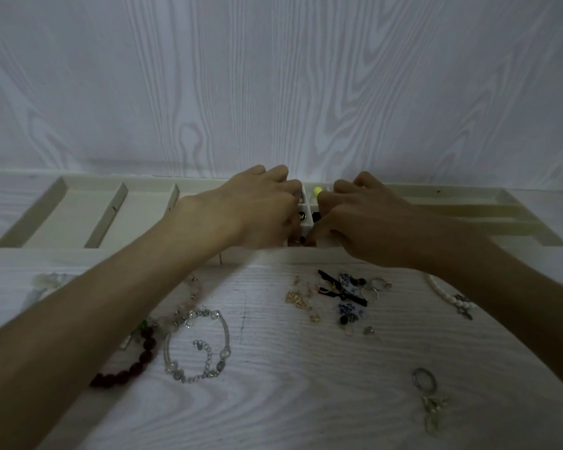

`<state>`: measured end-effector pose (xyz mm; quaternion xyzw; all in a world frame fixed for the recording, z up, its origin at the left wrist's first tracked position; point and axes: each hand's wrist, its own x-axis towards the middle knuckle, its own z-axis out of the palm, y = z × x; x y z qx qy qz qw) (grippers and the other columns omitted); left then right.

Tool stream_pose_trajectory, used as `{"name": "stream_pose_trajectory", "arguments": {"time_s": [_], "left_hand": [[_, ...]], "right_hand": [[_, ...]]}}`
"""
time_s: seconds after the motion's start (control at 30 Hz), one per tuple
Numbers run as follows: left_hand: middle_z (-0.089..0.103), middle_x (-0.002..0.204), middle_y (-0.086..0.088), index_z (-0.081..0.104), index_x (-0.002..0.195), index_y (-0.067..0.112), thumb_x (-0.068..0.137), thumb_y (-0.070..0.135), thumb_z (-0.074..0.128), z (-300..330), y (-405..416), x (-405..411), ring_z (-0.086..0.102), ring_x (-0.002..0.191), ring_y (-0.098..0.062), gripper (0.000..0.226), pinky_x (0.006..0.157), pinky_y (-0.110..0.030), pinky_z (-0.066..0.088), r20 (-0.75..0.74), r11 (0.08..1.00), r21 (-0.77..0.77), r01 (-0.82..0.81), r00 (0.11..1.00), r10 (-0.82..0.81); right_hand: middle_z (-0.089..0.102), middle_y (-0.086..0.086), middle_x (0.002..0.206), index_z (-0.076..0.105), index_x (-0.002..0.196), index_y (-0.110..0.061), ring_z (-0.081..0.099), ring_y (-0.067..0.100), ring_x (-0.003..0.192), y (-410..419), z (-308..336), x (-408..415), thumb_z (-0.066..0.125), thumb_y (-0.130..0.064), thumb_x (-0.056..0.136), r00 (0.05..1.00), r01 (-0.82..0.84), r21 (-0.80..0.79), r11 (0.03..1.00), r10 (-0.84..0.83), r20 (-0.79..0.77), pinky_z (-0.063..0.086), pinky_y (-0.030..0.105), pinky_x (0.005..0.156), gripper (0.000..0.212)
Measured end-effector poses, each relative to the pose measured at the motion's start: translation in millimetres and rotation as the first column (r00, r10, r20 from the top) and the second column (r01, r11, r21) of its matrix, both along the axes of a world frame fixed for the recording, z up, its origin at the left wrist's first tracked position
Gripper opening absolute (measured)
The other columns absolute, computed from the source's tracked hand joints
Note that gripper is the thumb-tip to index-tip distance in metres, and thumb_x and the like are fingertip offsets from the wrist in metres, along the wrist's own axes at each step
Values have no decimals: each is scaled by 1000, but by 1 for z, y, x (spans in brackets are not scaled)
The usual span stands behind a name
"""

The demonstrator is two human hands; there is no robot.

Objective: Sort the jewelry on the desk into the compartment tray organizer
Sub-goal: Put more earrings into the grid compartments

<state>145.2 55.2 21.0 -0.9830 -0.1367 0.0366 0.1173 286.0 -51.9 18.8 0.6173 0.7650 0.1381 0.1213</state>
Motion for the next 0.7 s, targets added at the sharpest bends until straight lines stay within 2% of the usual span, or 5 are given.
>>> {"name": "stream_pose_trajectory", "arguments": {"time_s": [0.1, 0.2, 0.33, 0.47, 0.7], "left_hand": [[49, 107, 4, 62, 99, 18, 96, 34, 38, 2, 1, -2, 27, 91, -12, 29, 76, -25, 22, 75, 1000, -24, 3, 997, -1], [50, 103, 5, 47, 77, 19, 93, 32, 40, 10, 4, -5, 28, 89, -12, 22, 76, -26, 22, 157, 998, -59, -20, 987, 29], [43, 94, 7, 44, 69, 20, 94, 33, 42, 11, 5, -5, 28, 88, -12, 27, 74, -26, 22, 136, 997, -78, -21, 990, 31], [50, 107, 6, 67, 104, 21, 95, 33, 40, 1, 5, -2, 28, 90, -11, 30, 75, -25, 24, 77, 997, -75, 2, 997, 3], [50, 108, 6, 66, 110, 28, 94, 36, 45, -2, 5, -4, 28, 91, -11, 28, 74, -25, 24, 32, 995, -104, 5, 999, -2]], "right_hand": [[50, -10, 100, 56, 119, -48, 28, 8, 85, 0, 7, -1, 38, -24, 96, 999, 6, -13, 1000, -6, -39, 18, 27, 76, 37], [48, -10, 94, 57, 118, -47, 33, 8, 84, 1, 20, 4, 41, -18, 95, 996, 38, 17, 999, -37, -82, 18, 26, 75, 40], [52, -8, 101, 57, 118, -49, 36, 9, 87, 4, 25, 3, 44, -16, 95, 997, 56, 14, 998, -55, -62, 19, 26, 76, 42], [42, -11, 93, 56, 118, -49, 30, 8, 85, 7, 18, -2, 41, -19, 96, 999, 35, -10, 999, -35, -39, 21, 27, 77, 40], [33, -11, 89, 59, 116, -46, 24, 7, 83, 14, 5, -3, 43, -20, 94, 998, 34, -12, 999, -35, -57, 14, 26, 74, 38]]}}
